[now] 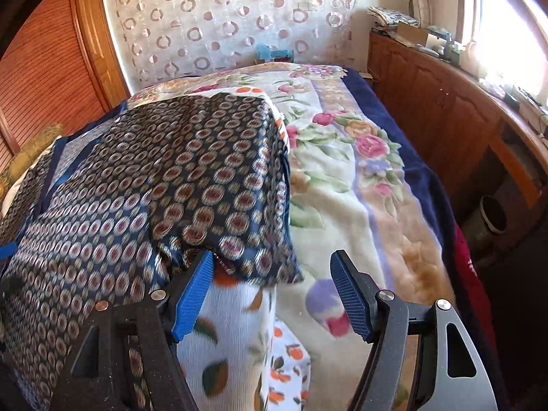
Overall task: Fold small clothes
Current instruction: 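Grasp the other side edge with the right gripper and fold it toward the V-neck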
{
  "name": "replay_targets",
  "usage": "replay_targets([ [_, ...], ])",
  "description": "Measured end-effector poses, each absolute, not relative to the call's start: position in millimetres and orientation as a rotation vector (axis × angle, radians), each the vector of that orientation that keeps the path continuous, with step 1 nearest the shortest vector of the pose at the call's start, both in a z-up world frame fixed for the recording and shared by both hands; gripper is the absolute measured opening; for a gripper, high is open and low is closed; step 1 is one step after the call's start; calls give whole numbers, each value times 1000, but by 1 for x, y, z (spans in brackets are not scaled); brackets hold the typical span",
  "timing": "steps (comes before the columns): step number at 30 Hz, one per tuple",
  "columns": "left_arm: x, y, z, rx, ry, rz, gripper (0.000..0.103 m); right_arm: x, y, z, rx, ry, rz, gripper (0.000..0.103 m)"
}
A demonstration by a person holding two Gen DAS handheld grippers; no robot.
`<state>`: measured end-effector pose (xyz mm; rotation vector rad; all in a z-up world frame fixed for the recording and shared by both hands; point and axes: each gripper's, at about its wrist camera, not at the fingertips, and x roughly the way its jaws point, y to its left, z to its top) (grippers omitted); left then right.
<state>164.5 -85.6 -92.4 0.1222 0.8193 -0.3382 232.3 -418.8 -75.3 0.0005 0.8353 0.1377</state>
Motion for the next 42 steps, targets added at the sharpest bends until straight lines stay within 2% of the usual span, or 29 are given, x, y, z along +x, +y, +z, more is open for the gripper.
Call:
replay_targets([
  [3,163,-86,-92,128,812,-333,80,241,-424,-80,56,835,139,61],
  [5,163,-87,-92,131,813,-332,80,241,-430,-85,123,833,183,41],
  [6,163,-87,-92,132,813,-333,80,242,-432,-86,154,831,212,35],
  [8,162,-87,-92,132,813,-334,80,243,-432,-86,176,820,252,9],
  [11,163,-86,-91,125,811,-333,80,238,-422,-83,77,795,238,3],
  [16,162,-85,-91,127,809,-328,80,221,-410,-50,5,659,228,3],
  [21,160,-85,-91,131,804,-323,80,193,-358,-15,-138,563,341,3],
  [27,156,-82,-86,117,775,-331,80,179,-320,-42,-223,678,441,3],
  [30,144,-80,-72,124,743,-343,80,177,-325,-64,-218,737,420,17],
  [32,136,-77,-58,96,717,-369,80,174,-337,-73,-201,757,407,34],
  [34,128,-77,-46,86,692,-382,80,166,-355,-77,-177,757,370,45],
  [42,110,-88,-7,98,616,-413,80,179,-416,-71,-17,720,212,47],
])
